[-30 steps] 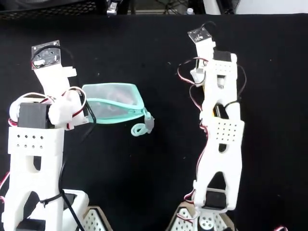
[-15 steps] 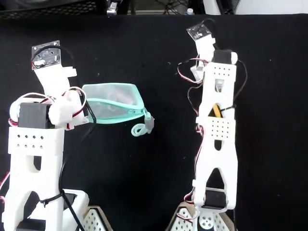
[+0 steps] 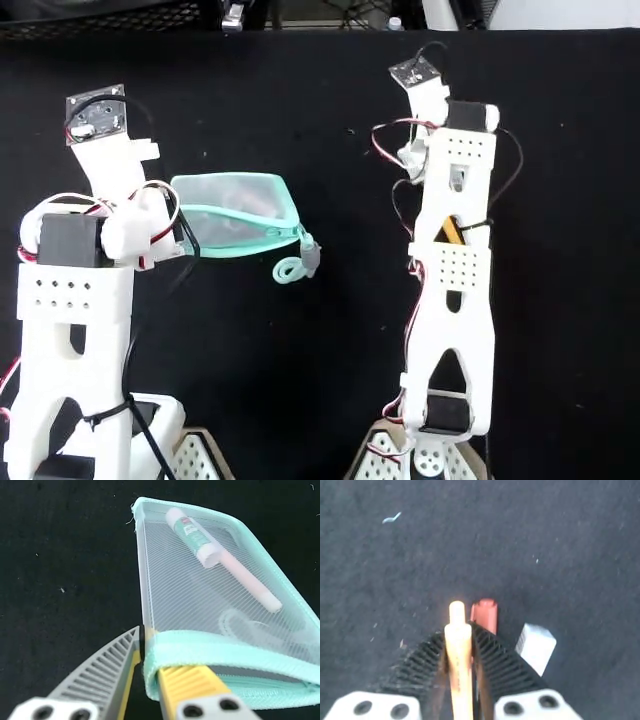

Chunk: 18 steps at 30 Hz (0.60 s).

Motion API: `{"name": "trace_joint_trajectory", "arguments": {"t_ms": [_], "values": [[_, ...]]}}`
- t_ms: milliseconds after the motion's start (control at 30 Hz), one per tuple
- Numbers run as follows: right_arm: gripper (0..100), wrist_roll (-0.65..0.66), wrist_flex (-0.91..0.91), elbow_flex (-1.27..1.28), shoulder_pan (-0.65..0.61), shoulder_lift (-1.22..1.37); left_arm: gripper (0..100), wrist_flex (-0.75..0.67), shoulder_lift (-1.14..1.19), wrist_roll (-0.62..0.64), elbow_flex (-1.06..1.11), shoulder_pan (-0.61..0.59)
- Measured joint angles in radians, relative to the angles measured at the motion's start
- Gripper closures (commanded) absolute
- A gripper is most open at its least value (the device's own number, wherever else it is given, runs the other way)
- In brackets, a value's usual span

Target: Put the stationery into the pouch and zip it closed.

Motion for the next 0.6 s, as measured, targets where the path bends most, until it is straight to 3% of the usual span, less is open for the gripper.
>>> {"name": "trace_joint_trajectory", "arguments": {"t_ms": [600], "values": [[98.6,-0.157,0.015,0.0,0.04,-0.333,97,0.0,0.0,-0.006,0.0,0.0]]}}
